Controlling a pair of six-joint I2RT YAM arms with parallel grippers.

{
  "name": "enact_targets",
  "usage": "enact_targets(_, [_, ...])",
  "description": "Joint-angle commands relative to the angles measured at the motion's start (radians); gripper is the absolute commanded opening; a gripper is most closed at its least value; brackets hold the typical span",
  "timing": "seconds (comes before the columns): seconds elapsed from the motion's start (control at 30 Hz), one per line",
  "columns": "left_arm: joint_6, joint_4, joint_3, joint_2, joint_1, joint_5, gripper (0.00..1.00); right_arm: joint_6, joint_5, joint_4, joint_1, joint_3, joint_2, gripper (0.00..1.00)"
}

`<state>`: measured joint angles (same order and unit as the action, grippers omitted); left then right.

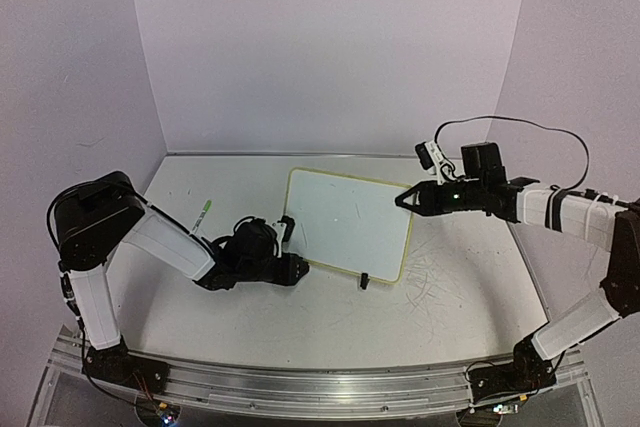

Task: Write a sentence on the whiteboard
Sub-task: Adjust the whiteboard at the center of the board.

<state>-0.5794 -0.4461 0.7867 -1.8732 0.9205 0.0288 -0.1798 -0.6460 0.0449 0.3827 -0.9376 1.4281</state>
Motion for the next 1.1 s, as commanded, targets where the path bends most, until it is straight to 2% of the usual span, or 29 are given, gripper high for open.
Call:
enact_targets(0.0, [-0.015,-0.024,0.046,0.003,0.05,0.025,0.36,0.101,0.178,0.047,-0.049,-0.072,0.075,0.25])
enact_targets(0.03, [-0.016,-0.023,0.044,0.011,0.05,0.024,0.38,0.105,0.221,0.064,-0.049,-0.076,0.072,0.37])
enact_targets(0.2, [0.002,-0.022,-0.002,0.102,0.05,0.003,0.53,0.059,0.477,0.241,-0.049,-0.131,0.036,0.7])
enact_targets(0.4, [0.018,-0.018,-0.062,0.265,0.032,0.015,0.69,-0.081,0.772,0.492,0.016,-0.165,-0.072,0.85])
enact_targets(0.53, [-0.001,-0.01,-0.087,0.346,-0.068,0.083,0.75,-0.199,0.83,0.592,0.146,-0.146,-0.135,0.87])
enact_targets(0.67, [0.02,-0.014,-0.056,0.346,-0.18,0.153,0.81,-0.324,0.789,0.602,0.267,-0.106,-0.148,0.86])
enact_targets(0.77, [0.02,-0.049,0.009,0.267,-0.248,0.29,0.83,-0.361,0.684,0.476,0.327,-0.025,-0.149,0.83])
enact_targets(0.87, [-0.056,-0.219,0.002,0.199,-0.294,0.421,0.84,-0.387,0.559,0.326,0.349,0.064,-0.106,0.75])
enact_targets(0.97, [-0.082,-0.272,0.01,0.163,-0.304,0.458,0.82,-0.421,0.539,0.217,0.381,0.107,-0.044,0.64])
enact_targets(1.07, [-0.099,-0.279,-0.009,0.171,-0.304,0.439,0.8,-0.469,0.587,0.167,0.432,0.122,0.013,0.63])
